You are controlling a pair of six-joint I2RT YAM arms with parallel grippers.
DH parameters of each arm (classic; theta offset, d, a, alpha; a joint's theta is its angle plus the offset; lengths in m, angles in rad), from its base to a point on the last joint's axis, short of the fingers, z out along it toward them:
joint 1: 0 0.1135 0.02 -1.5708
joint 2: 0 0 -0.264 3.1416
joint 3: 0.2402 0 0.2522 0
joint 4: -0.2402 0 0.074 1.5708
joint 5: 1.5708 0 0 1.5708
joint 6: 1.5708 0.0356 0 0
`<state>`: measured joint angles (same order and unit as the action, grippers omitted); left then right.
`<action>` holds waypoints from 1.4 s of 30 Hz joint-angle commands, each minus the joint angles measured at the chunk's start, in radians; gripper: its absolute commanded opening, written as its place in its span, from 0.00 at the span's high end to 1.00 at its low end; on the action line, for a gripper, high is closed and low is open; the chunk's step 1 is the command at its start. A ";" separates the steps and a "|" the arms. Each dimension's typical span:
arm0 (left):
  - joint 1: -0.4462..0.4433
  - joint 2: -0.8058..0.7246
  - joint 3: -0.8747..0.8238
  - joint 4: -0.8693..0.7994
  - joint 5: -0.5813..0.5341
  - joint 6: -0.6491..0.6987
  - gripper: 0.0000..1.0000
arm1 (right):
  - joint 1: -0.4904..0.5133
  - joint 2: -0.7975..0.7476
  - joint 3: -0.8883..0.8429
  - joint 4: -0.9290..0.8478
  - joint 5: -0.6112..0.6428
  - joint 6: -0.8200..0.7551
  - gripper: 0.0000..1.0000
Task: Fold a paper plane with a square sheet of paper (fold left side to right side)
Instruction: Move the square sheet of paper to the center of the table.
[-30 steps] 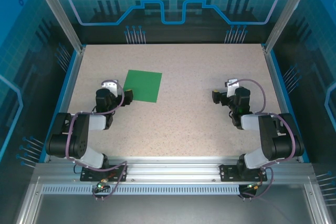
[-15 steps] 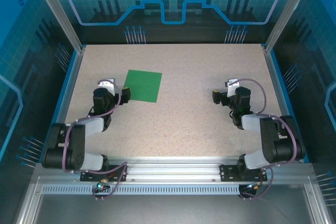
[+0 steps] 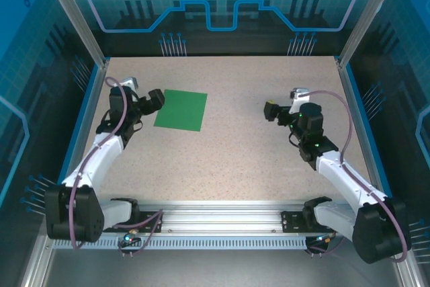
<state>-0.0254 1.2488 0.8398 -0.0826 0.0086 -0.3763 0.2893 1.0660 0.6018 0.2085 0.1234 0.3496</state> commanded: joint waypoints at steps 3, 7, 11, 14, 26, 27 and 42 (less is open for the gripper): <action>-0.165 0.176 0.139 -0.272 0.065 -0.032 0.05 | 0.148 0.053 0.068 -0.155 0.029 0.092 0.00; -0.237 0.289 0.212 -0.314 0.046 -0.029 0.11 | 0.202 0.101 0.077 -0.146 0.044 0.106 0.00; -0.257 0.423 0.301 -0.326 0.042 -0.012 0.18 | 0.240 0.142 0.087 -0.127 0.059 0.110 0.00; -0.258 0.520 0.385 -0.339 -0.003 -0.009 0.23 | 0.253 0.164 0.117 -0.153 0.066 0.097 0.00; -0.260 0.831 0.632 -0.435 -0.106 0.000 0.48 | 0.285 0.159 0.115 -0.170 0.108 0.090 0.00; -0.261 0.833 0.629 -0.435 -0.102 -0.002 0.50 | 0.287 0.157 0.113 -0.173 0.110 0.090 0.00; -0.318 0.763 0.466 -0.397 0.123 -0.147 0.59 | 0.288 0.129 0.099 -0.208 0.150 0.082 0.00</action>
<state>-0.3096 2.0323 1.3697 -0.4427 0.0151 -0.4526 0.5606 1.2243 0.7067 0.0181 0.2447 0.4404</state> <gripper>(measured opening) 0.412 0.997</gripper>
